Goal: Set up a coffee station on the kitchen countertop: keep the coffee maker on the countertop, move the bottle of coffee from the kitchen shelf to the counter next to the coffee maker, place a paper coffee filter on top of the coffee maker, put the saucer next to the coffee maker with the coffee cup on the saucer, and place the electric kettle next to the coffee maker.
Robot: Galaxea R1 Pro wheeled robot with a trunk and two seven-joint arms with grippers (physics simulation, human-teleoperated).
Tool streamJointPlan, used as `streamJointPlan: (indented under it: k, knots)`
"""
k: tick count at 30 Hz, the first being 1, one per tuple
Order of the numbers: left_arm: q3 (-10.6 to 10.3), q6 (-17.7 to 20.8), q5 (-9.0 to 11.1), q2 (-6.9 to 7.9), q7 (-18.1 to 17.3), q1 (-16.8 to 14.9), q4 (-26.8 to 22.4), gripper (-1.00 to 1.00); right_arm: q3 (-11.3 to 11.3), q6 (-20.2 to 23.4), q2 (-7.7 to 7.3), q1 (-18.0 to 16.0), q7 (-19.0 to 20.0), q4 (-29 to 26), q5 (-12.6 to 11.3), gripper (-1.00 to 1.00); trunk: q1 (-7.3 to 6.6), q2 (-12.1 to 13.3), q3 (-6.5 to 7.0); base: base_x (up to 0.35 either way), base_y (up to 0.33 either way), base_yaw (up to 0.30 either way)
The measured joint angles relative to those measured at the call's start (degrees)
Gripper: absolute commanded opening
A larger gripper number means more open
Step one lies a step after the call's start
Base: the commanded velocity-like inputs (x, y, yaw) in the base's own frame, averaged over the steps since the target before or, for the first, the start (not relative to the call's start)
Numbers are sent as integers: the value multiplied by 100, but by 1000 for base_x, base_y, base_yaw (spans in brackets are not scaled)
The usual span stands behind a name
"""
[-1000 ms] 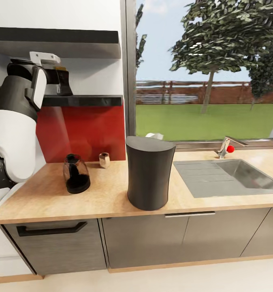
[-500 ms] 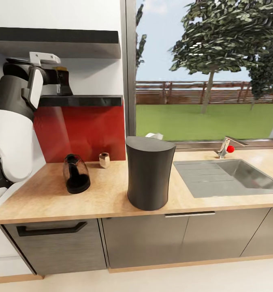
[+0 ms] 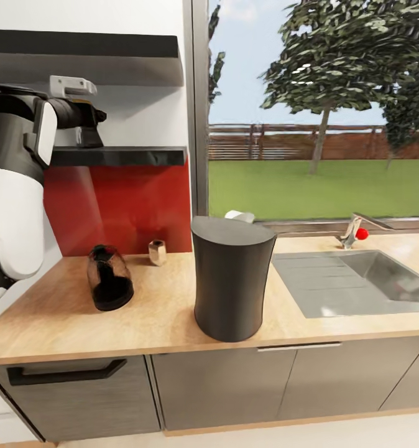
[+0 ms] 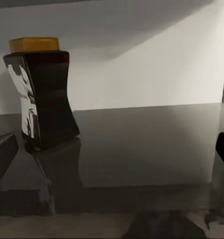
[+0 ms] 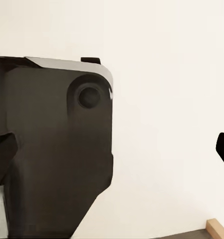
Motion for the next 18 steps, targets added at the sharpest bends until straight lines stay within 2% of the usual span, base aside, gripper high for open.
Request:
streamJointPlan:
  k: [2,6,10,18]
  knots:
    - [2,-3,-1,22,1,0,-43,100,-5,-1,-2,64,342,0,3,100,0,0,0,330,0,0]
    - [-9,-5,1,41,1,0,-67,100,-9,-3,-13,104,748,2,3,100,0,0,0,318,0,0]
    - [-7,-5,3,46,2,0,-75,100,-16,-2,-51,117,832,1,3,100,3,1,0,152,0,0]
    - [2,-5,-2,50,1,0,-86,100,-10,5,-72,121,862,0,3,100,3,1,0,22,0,-3]
